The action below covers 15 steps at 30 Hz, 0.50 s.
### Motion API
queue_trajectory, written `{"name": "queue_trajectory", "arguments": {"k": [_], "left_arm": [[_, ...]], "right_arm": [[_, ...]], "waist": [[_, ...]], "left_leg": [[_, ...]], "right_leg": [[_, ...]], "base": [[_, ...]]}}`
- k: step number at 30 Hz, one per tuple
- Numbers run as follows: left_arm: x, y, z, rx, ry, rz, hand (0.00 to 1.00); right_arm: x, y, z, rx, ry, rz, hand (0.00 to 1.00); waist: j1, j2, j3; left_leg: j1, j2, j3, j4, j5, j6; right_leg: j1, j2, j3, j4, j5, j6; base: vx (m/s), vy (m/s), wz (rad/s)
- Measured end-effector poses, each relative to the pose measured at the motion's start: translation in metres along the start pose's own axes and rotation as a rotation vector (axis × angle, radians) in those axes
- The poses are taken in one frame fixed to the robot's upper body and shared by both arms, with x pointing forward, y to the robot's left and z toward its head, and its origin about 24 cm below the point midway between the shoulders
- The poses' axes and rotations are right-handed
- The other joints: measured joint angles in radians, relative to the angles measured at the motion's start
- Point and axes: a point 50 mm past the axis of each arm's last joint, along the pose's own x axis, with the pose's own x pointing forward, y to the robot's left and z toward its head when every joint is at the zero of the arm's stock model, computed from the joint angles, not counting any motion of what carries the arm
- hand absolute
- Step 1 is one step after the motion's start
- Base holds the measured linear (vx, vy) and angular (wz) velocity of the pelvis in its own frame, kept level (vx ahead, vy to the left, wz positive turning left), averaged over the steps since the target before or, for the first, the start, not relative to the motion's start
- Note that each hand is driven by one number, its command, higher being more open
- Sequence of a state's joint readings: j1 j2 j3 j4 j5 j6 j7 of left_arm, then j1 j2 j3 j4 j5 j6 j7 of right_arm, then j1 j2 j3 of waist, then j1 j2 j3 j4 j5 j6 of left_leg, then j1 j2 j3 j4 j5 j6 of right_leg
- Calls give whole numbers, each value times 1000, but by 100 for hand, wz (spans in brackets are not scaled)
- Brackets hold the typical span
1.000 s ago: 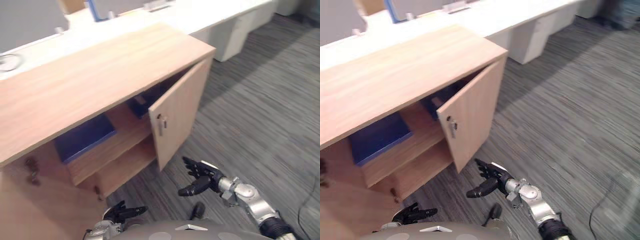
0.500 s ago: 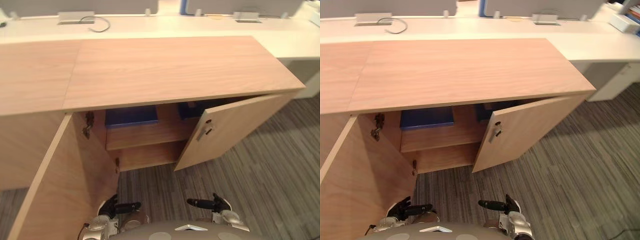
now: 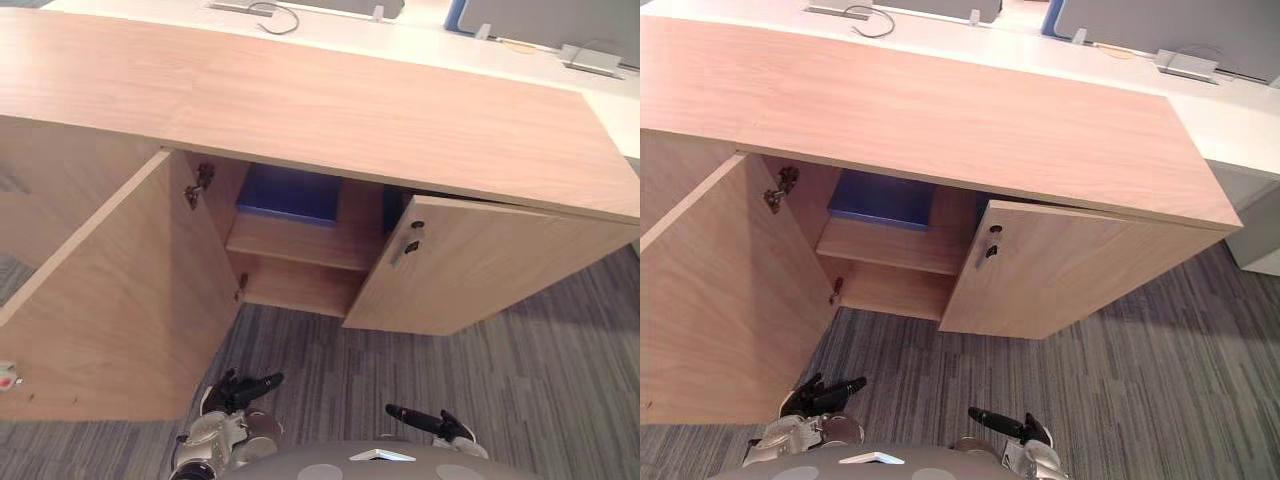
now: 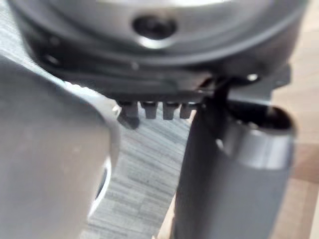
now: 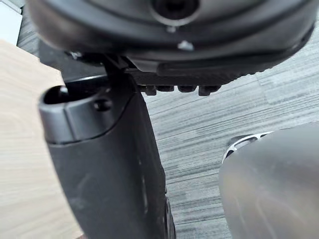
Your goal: Walk over to the cabinet, pick up the folder, carry it to the office cabinet, place the folder inside the office cabinet, then close the office cabinet door
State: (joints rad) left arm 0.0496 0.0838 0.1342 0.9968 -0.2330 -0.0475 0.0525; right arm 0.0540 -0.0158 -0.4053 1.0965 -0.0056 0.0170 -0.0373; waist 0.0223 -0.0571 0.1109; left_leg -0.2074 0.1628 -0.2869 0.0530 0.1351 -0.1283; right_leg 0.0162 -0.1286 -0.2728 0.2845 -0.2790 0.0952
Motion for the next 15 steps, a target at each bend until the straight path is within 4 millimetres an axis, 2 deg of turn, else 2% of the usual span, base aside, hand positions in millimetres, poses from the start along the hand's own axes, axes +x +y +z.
{"name": "queue_trajectory", "arguments": {"k": [1,2,3,4,5,6,7,9,10,11,13,15], "left_arm": [[1,-1,6,-6,-25,-1,100],[2,-5,13,-9,-49,-11,100],[1,-3,21,-5,-86,-12,100],[1,-2,21,-6,-88,-8,100],[-1,1,14,-14,-72,-3,100],[-4,-2,5,-25,-57,-16,100],[-4,-4,6,-29,-60,-27,100],[-4,-6,7,-30,-66,-47,100],[-4,-9,6,-35,-64,-60,100],[-4,-8,8,-39,-67,-61,100],[-8,1,-5,-58,-33,-32,100],[-7,3,-4,-51,-35,-30,100]], "right_arm": [[0,-2,0,20,-1,-7,100],[0,-3,0,32,-1,-12,100],[0,-4,0,47,2,-21,100],[1,-7,0,45,4,-30,100],[0,-16,-4,37,24,-53,100],[0,-25,-5,33,33,-73,100],[0,-27,-7,44,44,-79,100],[-1,-25,-11,70,64,-74,100],[-1,-23,-11,77,64,-70,100],[0,-24,-10,80,64,-70,100],[0,-25,-8,85,58,-74,100],[0,-23,-7,88,50,-63,100]], "waist": [[-6,0,9],[-9,0,20],[-8,1,37],[-6,6,42],[-6,19,41],[-12,42,33],[-15,55,30],[-29,45,32],[-29,41,39],[-23,44,48],[-22,47,59],[-26,47,52]], "left_leg": [[-14,0,162,-2,17,54],[-35,11,263,43,-19,82],[-101,57,426,226,-99,116],[-108,68,489,316,-131,124],[-93,71,591,427,-193,122],[-94,65,660,429,-218,126],[-96,45,662,408,-218,126],[-83,-77,617,215,-110,150],[-78,-100,620,186,-107,157],[-81,-97,637,206,-119,167],[-57,-129,623,203,-123,185],[-15,-217,569,28,-39,201]], "right_leg": [[-1,-23,-39,1,4,-5],[0,-30,-61,3,6,-7],[5,-49,-91,13,6,-6],[18,-60,-99,12,8,-2],[41,-81,-115,9,11,6],[47,-86,-136,12,7,26],[47,-95,-143,12,-1,32],[45,-108,-147,-56,14,11],[59,-132,-175,-78,41,38],[76,-140,-200,-79,50,56],[133,-152,-241,-89,49,60],[146,-172,-293,-117,46,53]], "base": [[-54,19,79],[-89,25,79],[-81,36,52],[-85,104,52],[-39,120,56],[-20,126,70],[-6,104,92],[-34,124,123],[-18,119,104],[25,84,77],[41,74,66],[24,105,89]]}}
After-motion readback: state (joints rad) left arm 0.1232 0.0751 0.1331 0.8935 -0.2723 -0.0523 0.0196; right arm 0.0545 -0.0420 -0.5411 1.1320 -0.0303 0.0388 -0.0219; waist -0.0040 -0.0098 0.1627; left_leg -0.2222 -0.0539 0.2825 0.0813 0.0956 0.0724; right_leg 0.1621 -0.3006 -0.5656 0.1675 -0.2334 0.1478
